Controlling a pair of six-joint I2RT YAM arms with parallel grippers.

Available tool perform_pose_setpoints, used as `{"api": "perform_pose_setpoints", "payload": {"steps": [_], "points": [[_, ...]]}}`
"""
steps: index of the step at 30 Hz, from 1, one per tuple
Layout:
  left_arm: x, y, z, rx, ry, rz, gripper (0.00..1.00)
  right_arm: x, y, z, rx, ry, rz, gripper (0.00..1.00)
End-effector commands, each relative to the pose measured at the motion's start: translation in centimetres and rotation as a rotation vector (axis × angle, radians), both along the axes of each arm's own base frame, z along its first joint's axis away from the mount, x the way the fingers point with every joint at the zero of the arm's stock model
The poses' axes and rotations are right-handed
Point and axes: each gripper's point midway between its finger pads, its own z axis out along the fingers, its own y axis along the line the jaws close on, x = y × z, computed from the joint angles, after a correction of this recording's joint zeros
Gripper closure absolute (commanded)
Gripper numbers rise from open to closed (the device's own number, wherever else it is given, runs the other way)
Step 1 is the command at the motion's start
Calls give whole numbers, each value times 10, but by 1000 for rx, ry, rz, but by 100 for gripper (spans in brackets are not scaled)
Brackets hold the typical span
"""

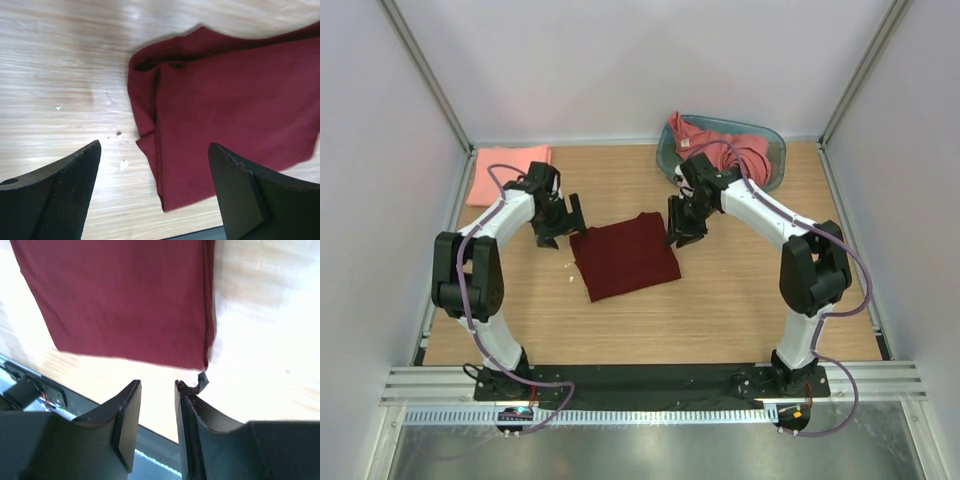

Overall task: Fold and stack the t-shirts
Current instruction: Fold the tshirt

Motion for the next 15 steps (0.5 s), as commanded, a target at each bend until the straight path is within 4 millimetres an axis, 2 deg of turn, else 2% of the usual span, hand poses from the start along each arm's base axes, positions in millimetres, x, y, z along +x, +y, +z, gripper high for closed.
{"api": "perform_pose_setpoints", "payload": {"steps": [1, 4, 7, 15], "points": [[6, -7, -24, -50, -18, -11, 11, -18, -9, 8, 8, -16, 23, 60], [11, -6, -38, -41, -41, -4, 11, -29, -15, 10, 14, -24, 24, 60], [19, -14, -44, -91, -67, 0, 13, -39, -21, 11, 19, -31, 20, 60], [10, -32, -70, -103, -7, 47, 25, -61, -31, 8, 34, -27, 12, 60]]}}
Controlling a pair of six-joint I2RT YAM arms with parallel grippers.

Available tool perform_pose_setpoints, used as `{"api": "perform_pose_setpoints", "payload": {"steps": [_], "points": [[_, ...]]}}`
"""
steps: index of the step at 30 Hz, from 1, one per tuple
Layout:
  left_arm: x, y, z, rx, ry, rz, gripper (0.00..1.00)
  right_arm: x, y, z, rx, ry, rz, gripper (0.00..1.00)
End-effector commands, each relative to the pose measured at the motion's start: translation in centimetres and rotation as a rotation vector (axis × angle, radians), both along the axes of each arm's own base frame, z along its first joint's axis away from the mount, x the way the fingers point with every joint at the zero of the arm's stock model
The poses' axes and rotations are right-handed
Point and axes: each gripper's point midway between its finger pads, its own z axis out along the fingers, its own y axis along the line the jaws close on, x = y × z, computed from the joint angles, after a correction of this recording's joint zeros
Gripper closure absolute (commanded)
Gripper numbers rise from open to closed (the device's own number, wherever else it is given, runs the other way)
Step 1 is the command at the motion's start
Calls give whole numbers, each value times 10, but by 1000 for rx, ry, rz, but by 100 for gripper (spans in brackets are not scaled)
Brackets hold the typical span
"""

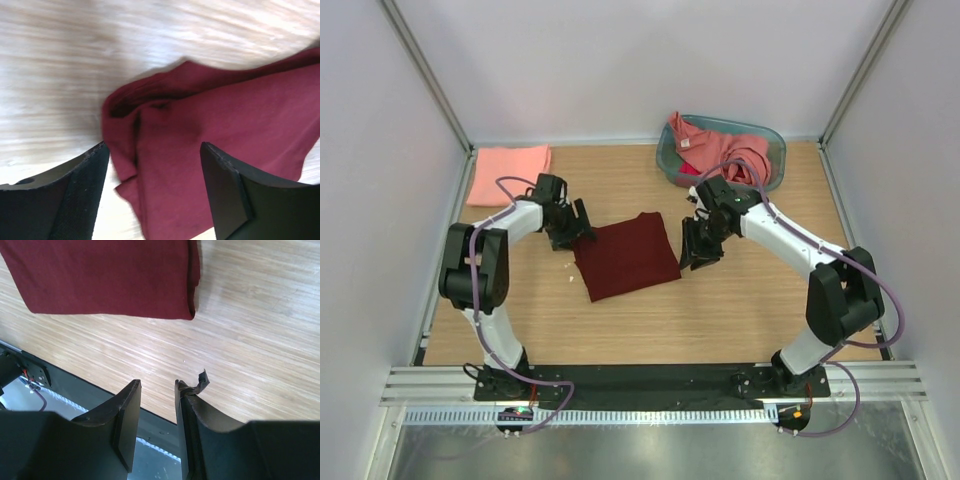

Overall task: Fold and stack the t-shirts
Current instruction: Fold the tshirt

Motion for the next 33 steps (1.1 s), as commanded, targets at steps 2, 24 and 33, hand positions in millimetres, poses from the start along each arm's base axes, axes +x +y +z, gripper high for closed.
{"api": "perform_pose_setpoints", "payload": {"steps": [2, 24, 33], "points": [[-7, -16, -27, 3, 39, 13, 28, -1, 1, 17, 54, -66, 7, 60], [28, -23, 40, 232, -204, -82, 100, -35, -16, 30, 94, -64, 0, 60], [45, 12, 112, 504, -298, -73, 100, -49, -22, 38, 92, -48, 2, 60]]}}
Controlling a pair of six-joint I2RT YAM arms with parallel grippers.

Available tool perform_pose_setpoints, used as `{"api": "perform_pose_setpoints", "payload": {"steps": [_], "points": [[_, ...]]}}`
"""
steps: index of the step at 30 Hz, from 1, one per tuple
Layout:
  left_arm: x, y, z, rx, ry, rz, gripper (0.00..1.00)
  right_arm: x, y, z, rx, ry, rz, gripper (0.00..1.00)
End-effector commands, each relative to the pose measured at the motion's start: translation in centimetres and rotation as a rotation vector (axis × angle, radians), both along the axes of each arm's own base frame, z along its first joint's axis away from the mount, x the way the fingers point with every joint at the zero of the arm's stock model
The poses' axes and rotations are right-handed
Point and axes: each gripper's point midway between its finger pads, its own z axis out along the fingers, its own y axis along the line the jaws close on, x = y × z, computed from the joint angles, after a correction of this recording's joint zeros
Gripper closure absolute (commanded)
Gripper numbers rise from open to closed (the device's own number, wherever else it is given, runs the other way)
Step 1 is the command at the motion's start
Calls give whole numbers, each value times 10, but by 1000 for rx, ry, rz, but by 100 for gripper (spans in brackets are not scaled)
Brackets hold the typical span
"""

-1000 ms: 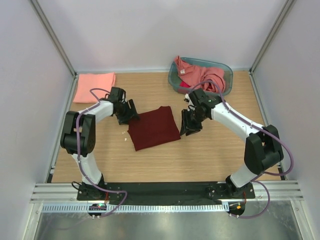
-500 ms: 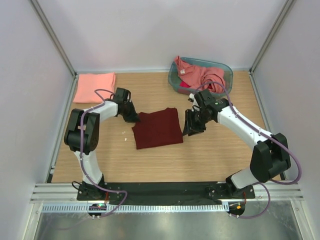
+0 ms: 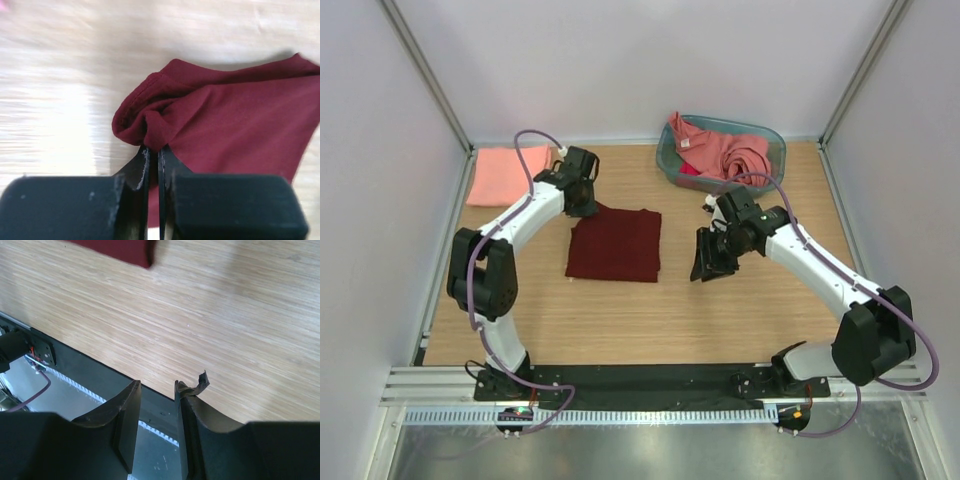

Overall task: Fold and stack the t-shirts
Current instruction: Fold the tshirt, then neatly place the folded tshirt to the corner

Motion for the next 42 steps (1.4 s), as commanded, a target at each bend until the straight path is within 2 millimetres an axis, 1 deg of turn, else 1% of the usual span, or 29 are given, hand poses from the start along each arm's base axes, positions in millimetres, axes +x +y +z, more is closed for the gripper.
{"api": "perform_pose_setpoints", "payload": {"steps": [1, 3, 4, 5, 7, 8, 9, 10, 12, 14, 15, 17, 18, 20, 24, 28, 31, 35, 37, 38, 42], "points": [[12, 42, 48, 201, -106, 33, 100, -6, -1, 14, 19, -14, 5, 60], [17, 48, 56, 242, -129, 26, 100, -6, -2, 17, 16, -15, 4, 60], [25, 52, 64, 279, -150, 14, 100, -6, -2, 16, 15, -12, 4, 60], [29, 53, 66, 297, -157, 9, 100, -6, -2, 17, 16, -11, 1, 60], [41, 55, 76, 335, -177, 4, 100, -6, -2, 13, 11, 5, -3, 60], [46, 63, 82, 389, -191, 11, 100, -7, -2, 13, 8, 9, 1, 60], [51, 65, 86, 412, -204, 16, 100, -7, -3, 10, 0, 19, -1, 60], [61, 66, 93, 434, -227, 25, 100, -8, -3, 8, -8, 27, 3, 60], [71, 76, 106, 507, -252, 38, 100, -9, -7, 5, -31, 41, 2, 60], [86, 77, 117, 545, -280, 46, 100, -10, -9, 3, -49, 47, 4, 60], [90, 82, 121, 596, -286, 52, 100, -10, -10, 1, -58, 53, 2, 60], [100, 86, 128, 635, -303, 62, 100, -8, -12, -3, -73, 59, 1, 60], [108, 90, 133, 676, -307, 62, 100, -8, -13, -3, -84, 65, 2, 61], [116, 98, 138, 707, -312, 79, 100, -6, -16, -7, -107, 71, -1, 60], [132, 110, 154, 724, -364, 118, 100, -5, -15, -12, -110, 86, -9, 60], [143, 117, 175, 766, -406, 112, 100, -2, -15, -17, -120, 103, -15, 60], [146, 118, 184, 790, -415, 95, 100, 0, -14, -20, -121, 114, -16, 60], [138, 128, 196, 871, -412, 72, 100, 7, -10, -20, -114, 113, -14, 60], [134, 133, 203, 877, -426, 69, 100, 10, -8, -21, -110, 116, -10, 60], [132, 140, 206, 875, -430, 80, 100, 13, -6, -19, -103, 110, -9, 60], [133, 153, 213, 870, -438, 85, 100, 18, -3, -21, -98, 113, -7, 60]]}}
